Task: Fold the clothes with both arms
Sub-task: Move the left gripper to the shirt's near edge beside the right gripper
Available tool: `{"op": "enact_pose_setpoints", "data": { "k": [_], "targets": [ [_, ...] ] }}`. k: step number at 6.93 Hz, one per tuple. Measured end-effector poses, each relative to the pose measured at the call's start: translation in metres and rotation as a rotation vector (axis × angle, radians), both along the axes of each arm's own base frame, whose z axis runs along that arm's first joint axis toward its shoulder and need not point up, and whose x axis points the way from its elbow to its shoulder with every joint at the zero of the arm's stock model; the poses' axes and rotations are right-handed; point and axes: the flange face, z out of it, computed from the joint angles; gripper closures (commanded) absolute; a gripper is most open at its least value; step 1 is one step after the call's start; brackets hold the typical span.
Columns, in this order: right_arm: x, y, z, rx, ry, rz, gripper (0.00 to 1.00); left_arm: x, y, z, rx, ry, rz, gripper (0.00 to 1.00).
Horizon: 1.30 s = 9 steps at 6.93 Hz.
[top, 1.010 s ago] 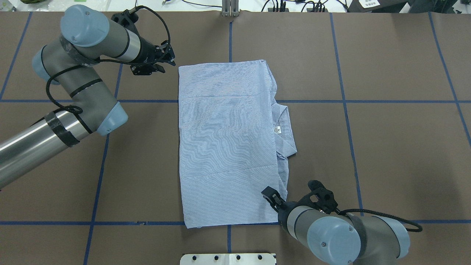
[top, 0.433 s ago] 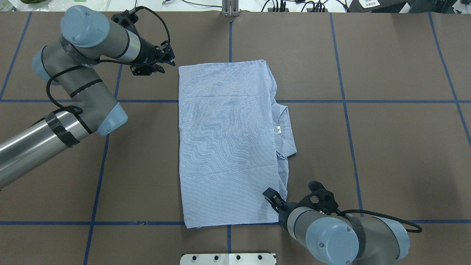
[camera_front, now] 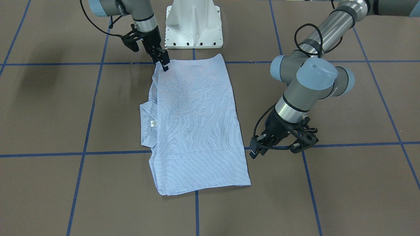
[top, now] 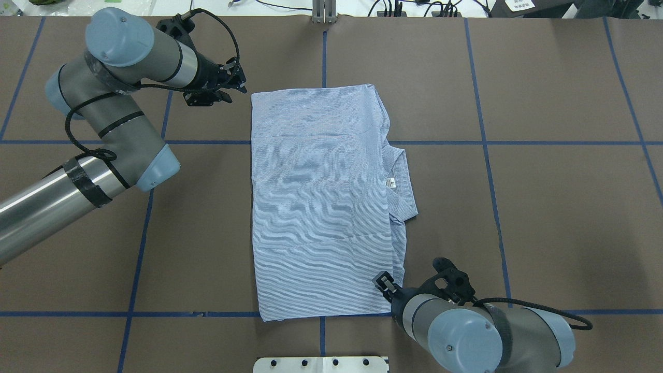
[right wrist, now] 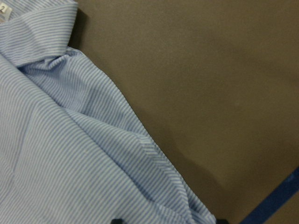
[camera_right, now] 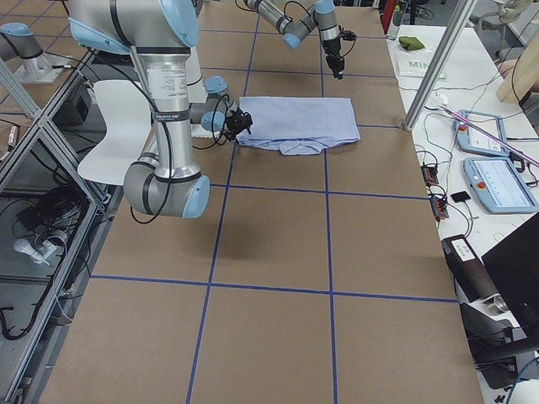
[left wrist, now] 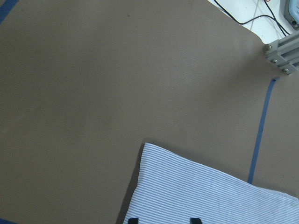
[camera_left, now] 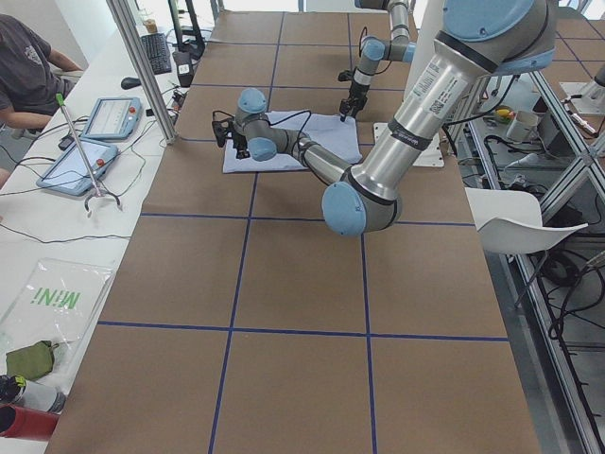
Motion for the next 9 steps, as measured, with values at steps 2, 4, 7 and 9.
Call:
{"op": "enact_pose_setpoints", "data": {
  "k": [2, 4, 7, 9],
  "targets": [
    [0.002, 0.000, -0.002, 0.001, -0.006, 0.001, 1.00, 0.000, 0.000, 0.000, 0.000, 0.000, 0.000, 0.53],
    [0.007, -0.001, -0.008, 0.002, -0.017, 0.003, 1.00, -0.002, 0.002, -0.001, -0.008, 0.007, -0.005, 0.53],
    [0.019, 0.000, -0.020, 0.000, -0.028, 0.001, 1.00, -0.024, 0.105, -0.006, -0.091, 0.115, 0.011, 0.53],
    [0.022, 0.001, -0.023, -0.001, -0.033, -0.002, 1.00, 0.001, 0.207, -0.030, -0.188, 0.137, 0.033, 0.53]
  ]
}}
